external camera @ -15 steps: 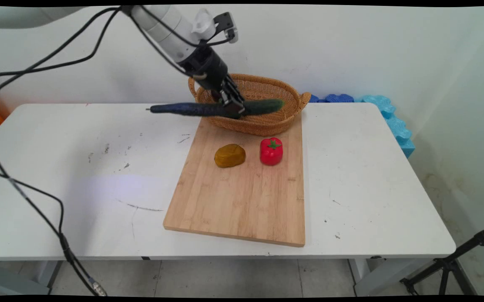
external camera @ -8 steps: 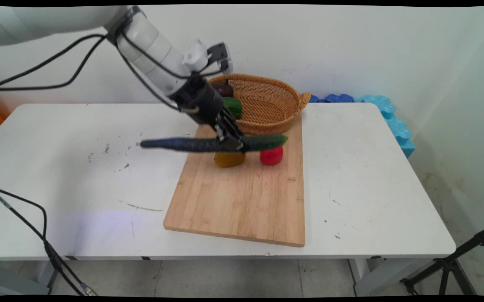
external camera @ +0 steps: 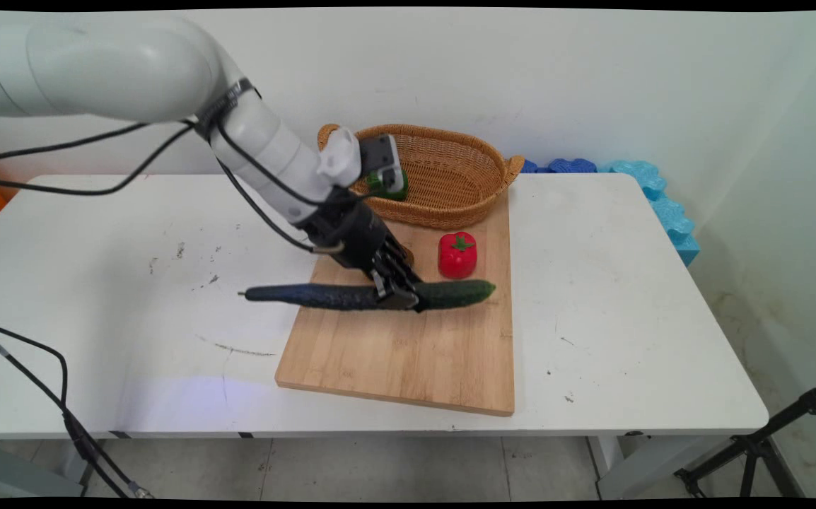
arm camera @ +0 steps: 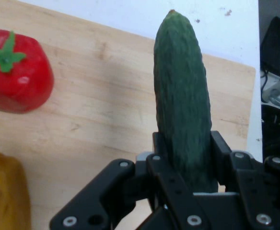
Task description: Place the picked object on the cutting board
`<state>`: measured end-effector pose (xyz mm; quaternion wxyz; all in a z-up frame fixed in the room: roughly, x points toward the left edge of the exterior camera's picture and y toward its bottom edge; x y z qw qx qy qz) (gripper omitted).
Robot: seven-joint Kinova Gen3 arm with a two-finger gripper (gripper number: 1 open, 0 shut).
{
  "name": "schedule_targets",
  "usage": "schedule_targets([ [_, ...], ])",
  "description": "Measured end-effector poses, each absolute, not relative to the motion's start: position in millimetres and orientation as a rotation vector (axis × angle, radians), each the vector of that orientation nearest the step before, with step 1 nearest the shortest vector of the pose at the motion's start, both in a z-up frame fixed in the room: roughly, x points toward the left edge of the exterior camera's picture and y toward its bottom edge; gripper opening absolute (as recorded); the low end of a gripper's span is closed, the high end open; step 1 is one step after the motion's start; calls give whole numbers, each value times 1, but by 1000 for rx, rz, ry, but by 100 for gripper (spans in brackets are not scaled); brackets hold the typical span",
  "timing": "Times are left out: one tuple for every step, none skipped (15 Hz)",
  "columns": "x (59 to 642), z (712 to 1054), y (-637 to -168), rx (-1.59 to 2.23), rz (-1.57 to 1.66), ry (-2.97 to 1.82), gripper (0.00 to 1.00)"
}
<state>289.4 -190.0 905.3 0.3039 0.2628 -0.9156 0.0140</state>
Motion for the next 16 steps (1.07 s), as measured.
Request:
schedule_targets([
  [287,898,-189,692,37,-2429,0],
  [285,892,-188,687,37,-2432,0],
  [284,888,-187,684,38,-2434,0],
  [282,882,-187,680,39,-2437,0],
  [281,876,-187,676,41,-2440,0],
  [279,870,-187,673,42,-2444,0],
  [278,865,-188,670,43,-2446,0],
  [277,860,-188,666,46,-2449,0],
  [275,855,-189,664,50,-2451,0],
  [275,851,-190,661,52,-2452,0],
  [274,849,-190,660,55,-2453,0],
  [273,846,-191,658,57,-2454,0],
  [273,843,-192,656,58,-2454,0],
  [272,841,-192,654,60,-2454,100],
  [272,839,-193,652,61,-2454,100],
  [271,837,-193,650,64,-2454,100],
])
